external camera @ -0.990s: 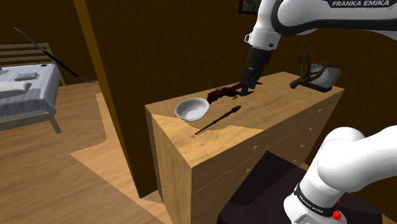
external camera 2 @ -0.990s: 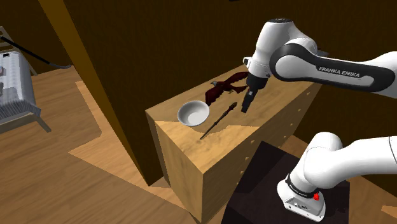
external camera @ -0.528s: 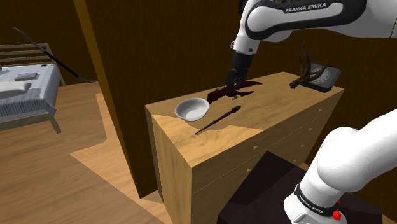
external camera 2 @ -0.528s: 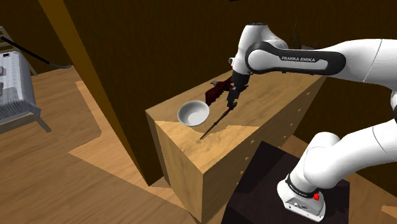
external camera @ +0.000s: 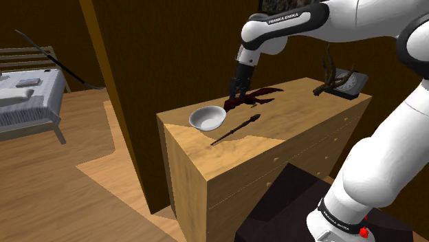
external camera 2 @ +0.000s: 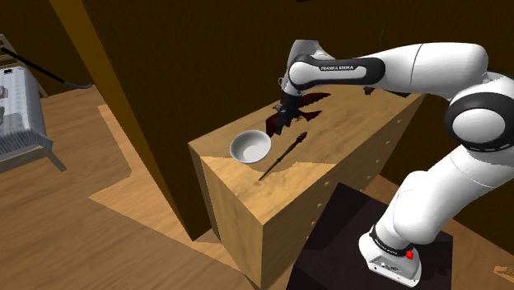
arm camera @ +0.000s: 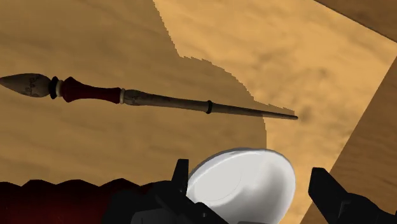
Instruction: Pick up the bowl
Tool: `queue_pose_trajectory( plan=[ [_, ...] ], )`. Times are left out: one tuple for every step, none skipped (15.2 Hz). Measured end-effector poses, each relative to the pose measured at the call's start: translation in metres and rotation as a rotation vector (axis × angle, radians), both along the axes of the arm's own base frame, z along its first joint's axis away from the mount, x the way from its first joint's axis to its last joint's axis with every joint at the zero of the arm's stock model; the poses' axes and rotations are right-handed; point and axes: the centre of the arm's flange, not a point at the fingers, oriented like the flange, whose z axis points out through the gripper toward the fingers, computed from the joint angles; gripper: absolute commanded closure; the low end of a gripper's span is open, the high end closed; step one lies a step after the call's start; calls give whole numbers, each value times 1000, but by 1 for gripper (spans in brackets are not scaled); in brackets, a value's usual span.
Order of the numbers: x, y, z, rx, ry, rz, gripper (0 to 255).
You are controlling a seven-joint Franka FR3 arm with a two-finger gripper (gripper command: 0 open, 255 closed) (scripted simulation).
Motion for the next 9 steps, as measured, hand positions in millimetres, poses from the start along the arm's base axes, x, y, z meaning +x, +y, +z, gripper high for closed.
queue_pose_trajectory(
  plan=[
    [15, -6, -7, 11, 2, -2, 0],
    [24, -10, -13, 23, 6, -3, 0],
    [37, -12, -17, 35, 9, -5, 0],
    [51, -17, -26, 46, 11, -7, 0],
    [62, -21, -33, 58, 14, -9, 0],
    [73, -25, -40, 70, 17, -11, 0],
    [83, -29, -47, 81, 20, -13, 0],
    [95, -32, -55, 93, 22, -15, 0],
    [107, -39, -62, 104, 25, -16, 0]
  ],
)
